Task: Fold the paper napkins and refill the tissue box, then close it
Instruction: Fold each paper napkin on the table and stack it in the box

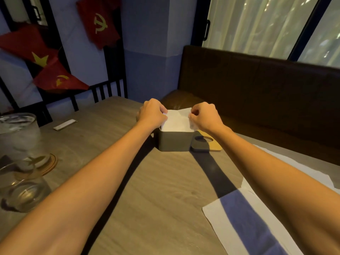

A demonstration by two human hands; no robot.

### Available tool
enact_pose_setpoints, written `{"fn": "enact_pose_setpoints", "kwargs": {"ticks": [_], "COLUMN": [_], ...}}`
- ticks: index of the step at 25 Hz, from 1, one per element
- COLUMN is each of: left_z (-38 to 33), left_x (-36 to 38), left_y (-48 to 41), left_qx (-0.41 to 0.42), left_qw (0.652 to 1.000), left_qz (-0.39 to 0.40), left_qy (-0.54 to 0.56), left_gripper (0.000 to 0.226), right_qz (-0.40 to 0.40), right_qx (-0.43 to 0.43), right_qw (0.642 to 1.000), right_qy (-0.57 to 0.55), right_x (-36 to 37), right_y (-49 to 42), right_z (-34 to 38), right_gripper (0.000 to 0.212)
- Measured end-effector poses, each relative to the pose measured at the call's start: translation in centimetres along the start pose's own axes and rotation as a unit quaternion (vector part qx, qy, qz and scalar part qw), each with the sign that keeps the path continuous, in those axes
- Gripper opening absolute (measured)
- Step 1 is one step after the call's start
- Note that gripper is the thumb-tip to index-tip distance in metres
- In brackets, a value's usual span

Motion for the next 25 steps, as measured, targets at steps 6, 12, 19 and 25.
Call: {"fn": "enact_pose_setpoints", "kwargs": {"ticks": [6, 12, 19, 25], "left_z": [-1.1, -3.0, -3.7, -2.6], "left_x": [-0.2, 0.5, 0.2, 0.8], "left_y": [0.3, 0.9, 0.8, 0.8], "left_qx": [-0.002, 0.04, 0.106, 0.016], "left_qw": [0.99, 0.953, 0.924, 0.908], "left_qz": [0.015, 0.087, 0.091, 0.203], "left_qy": [-0.141, -0.289, -0.357, -0.366], "left_gripper": [0.017, 0.022, 0.039, 0.048], "right_qz": [0.029, 0.116, 0.073, 0.25], "right_qx": [0.001, -0.04, -0.064, -0.064], "right_qw": [0.997, 0.976, 0.977, 0.956], "right_qy": [0.066, 0.181, 0.191, 0.138], "right_x": [0.4, 1.1, 0.0, 2.3], "right_y": [0.0, -0.4, -0.6, -1.5], "right_z": [1.2, 2.7, 3.0, 2.0], "right_gripper": [0.017, 0.022, 0.026, 0.031]}}
Point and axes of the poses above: each hand's wrist, its own y-axis away from the middle knuckle, its own x-axis out of the palm, z = x × y, the point moved 3 cm from there along -y, towards the middle knuckle, and after that the axes turned 9 degrees about y, right-handed, at the moved point
